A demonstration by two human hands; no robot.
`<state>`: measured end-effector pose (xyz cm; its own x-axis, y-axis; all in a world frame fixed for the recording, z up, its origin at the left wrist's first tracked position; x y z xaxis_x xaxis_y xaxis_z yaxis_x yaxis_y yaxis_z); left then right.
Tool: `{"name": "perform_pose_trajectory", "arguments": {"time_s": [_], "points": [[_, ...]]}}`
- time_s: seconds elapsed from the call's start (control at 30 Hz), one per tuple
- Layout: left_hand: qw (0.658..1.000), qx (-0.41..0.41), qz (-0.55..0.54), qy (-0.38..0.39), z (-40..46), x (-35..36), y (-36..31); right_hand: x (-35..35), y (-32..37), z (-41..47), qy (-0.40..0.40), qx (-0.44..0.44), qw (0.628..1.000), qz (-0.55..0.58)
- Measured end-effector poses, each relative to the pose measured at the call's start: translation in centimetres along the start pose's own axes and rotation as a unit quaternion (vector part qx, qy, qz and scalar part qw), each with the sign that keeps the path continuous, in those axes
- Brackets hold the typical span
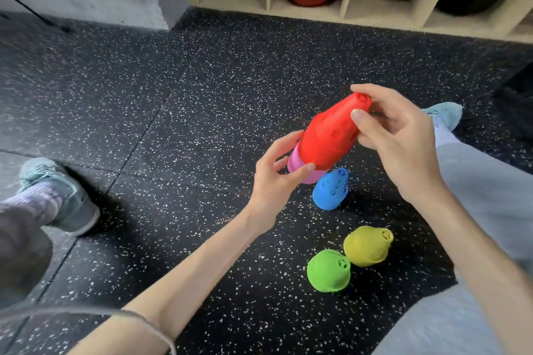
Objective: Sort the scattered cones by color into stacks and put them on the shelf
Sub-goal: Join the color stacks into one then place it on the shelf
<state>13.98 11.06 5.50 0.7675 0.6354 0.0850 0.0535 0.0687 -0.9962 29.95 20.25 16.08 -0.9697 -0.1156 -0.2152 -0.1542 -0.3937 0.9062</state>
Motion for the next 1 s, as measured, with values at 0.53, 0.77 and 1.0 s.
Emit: {"name": "perform_pose_trajectory", "arguments": {"time_s": [0.53, 0.77, 1.0], "points": [[0.996, 0.001, 0.057, 0.067, 0.4, 6.0, 4.9, -4.4, -5.2, 1.9, -0.020, 0.024, 0.998, -0.049], [0.992, -0.036, 0.099, 0.072, 0.8, 6.2, 10.0, -4.4, -10.0, 1.4, 0.026, 0.075, 0.989, -0.122], [0.980, -0.058, 0.165, 0.092, 1.1, 5.8, 13.4, -5.4, -12.0, 2.7, 0.032, 0.093, 0.973, -0.210]]}}
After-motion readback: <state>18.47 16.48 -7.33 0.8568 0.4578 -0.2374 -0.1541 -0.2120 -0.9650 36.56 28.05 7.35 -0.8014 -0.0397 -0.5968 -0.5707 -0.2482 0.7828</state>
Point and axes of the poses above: each hand's wrist, its own z-axis towards the middle knuckle, its own x-axis out of the palm, y = z × x, the point moved 6 cm from there along z, towards the middle knuckle, and after that the axes turned 14 degrees about -y, right-handed, at the moved point
